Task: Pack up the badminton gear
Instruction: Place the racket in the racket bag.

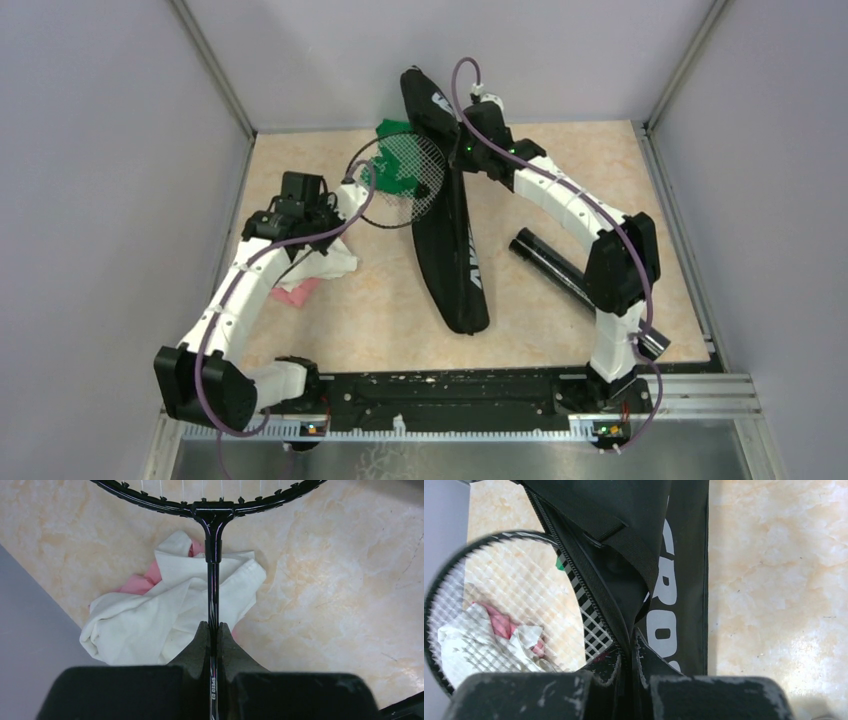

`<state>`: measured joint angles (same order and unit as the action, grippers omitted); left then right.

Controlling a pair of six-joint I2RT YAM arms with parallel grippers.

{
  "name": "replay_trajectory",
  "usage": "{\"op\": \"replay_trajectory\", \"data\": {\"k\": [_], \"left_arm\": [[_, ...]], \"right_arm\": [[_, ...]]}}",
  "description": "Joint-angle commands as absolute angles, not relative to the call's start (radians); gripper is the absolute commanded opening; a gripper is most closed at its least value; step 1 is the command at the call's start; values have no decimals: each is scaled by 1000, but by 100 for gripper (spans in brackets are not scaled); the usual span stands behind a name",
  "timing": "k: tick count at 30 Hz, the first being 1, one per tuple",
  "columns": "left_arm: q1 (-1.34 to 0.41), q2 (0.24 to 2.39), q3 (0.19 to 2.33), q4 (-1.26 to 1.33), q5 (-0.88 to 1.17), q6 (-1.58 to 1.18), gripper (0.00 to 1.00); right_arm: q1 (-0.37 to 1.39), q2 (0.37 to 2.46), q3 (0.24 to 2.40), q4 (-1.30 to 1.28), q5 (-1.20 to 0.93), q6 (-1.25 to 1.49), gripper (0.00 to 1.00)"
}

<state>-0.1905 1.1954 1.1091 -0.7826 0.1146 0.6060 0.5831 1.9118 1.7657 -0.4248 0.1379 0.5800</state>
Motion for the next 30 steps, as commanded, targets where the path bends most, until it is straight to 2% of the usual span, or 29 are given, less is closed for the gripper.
{"op": "replay_trajectory", "data": {"k": [1,14,22,30], "left_arm": [[-245,1199,1090,-780,33,641,0],[-425,1325,1176,-753,-104,472,0],[-432,1435,1290,-719,-35,314,0],[-433,1494,1295,-593,121,166,0]], "right_arm": [[607,1922,1860,-383,147,594,0],[647,1946,1860,-391,159,600,0],[662,1945,1833,-379,131,618,0],[662,1933,1801,-348,77,630,0]]}}
